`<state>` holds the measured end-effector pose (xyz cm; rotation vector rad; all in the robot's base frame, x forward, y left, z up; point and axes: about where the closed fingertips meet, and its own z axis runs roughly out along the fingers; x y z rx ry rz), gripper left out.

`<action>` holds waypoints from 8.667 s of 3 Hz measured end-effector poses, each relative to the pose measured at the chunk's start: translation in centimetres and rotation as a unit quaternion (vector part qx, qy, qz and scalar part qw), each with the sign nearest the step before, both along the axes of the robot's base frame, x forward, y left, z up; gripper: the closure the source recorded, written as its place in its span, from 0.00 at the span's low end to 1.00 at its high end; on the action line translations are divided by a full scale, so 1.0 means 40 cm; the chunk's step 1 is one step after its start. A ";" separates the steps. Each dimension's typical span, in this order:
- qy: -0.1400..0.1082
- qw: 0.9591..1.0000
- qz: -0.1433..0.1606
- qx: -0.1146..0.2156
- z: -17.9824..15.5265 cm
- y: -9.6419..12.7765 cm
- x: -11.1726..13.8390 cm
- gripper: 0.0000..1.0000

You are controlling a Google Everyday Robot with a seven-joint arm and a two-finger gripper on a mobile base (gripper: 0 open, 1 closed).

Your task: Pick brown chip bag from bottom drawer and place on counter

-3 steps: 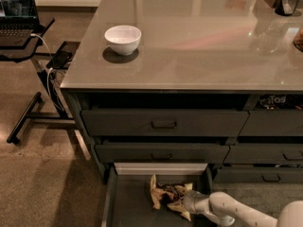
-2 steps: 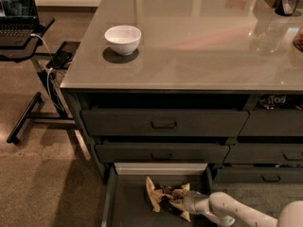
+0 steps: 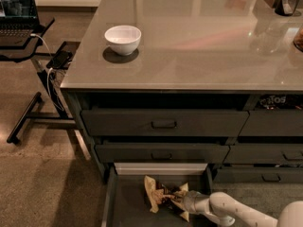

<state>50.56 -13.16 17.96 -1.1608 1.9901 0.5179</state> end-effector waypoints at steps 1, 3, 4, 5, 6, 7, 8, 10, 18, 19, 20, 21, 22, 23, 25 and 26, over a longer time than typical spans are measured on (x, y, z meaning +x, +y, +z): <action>0.006 1.000 0.002 0.005 -0.002 0.001 -0.007 1.00; 0.006 1.000 0.013 0.021 0.152 -0.051 -0.055 1.00; -0.026 0.999 0.019 0.027 0.297 -0.078 -0.075 1.00; -0.058 0.997 0.031 0.026 0.427 -0.092 -0.093 1.00; -0.088 0.995 0.045 0.011 0.574 -0.101 -0.103 1.00; -0.123 0.990 0.060 -0.011 0.752 -0.100 -0.098 1.00; -0.158 0.983 0.074 -0.054 0.951 -0.097 -0.067 1.00; -0.187 0.976 0.080 -0.085 1.055 -0.095 -0.067 1.00; -0.405 0.893 0.097 -0.172 1.919 -0.020 0.053 1.00; -0.404 0.891 0.036 -0.203 1.955 -0.068 0.191 1.00; -0.398 0.897 0.008 -0.193 1.974 -0.064 0.327 1.00; -0.406 0.902 -0.002 -0.145 1.999 -0.015 0.466 1.00; -0.423 0.901 -0.005 -0.099 2.005 0.016 0.578 1.00; -0.432 0.898 -0.012 -0.086 1.986 0.000 0.629 1.00; -0.409 0.907 -0.038 -0.091 1.887 -0.104 0.600 1.00; -0.407 0.908 -0.040 -0.092 1.878 -0.113 0.595 0.86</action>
Offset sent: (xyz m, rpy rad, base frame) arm -0.0273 -0.0349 0.0396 0.0453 0.1023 -0.0082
